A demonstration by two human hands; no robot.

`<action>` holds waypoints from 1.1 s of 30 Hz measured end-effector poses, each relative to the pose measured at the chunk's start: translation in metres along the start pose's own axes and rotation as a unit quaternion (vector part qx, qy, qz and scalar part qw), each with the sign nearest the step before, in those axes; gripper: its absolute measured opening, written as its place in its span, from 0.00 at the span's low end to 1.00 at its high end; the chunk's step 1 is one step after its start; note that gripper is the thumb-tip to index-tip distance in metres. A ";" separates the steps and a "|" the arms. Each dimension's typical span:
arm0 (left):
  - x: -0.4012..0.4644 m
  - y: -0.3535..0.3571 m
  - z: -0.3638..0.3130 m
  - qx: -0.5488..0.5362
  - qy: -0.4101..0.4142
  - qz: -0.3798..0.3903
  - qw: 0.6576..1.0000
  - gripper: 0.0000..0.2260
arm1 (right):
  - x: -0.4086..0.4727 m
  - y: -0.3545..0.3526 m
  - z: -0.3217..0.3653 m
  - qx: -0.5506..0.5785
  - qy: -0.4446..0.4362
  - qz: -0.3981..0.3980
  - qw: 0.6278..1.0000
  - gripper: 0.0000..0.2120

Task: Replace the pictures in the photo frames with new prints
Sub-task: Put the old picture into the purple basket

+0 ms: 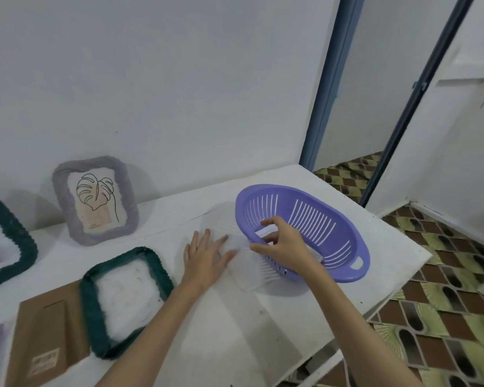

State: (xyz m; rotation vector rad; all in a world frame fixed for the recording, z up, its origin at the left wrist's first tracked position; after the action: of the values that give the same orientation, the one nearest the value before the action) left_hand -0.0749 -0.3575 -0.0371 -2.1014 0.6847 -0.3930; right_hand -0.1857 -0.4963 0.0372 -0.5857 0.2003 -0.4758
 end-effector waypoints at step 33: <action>-0.003 -0.010 -0.053 -0.358 0.034 -0.070 0.931 0.35 | 0.035 -0.073 -0.041 -0.255 0.056 -0.154 0.953 0.07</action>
State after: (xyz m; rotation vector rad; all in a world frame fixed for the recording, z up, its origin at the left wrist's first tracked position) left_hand -0.1005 -0.3849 0.0016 -2.8511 0.8004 -0.3210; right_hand -0.1952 -0.5861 0.0441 -1.1064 0.3474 -0.7690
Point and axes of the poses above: each hand's wrist, its own x-axis towards the middle knuckle, its own y-axis out of the palm, z = x × y, the point moved 3 cm from there along x, towards the middle knuckle, and after that the axes turned 2 degrees about y, right-handed, at the moved point
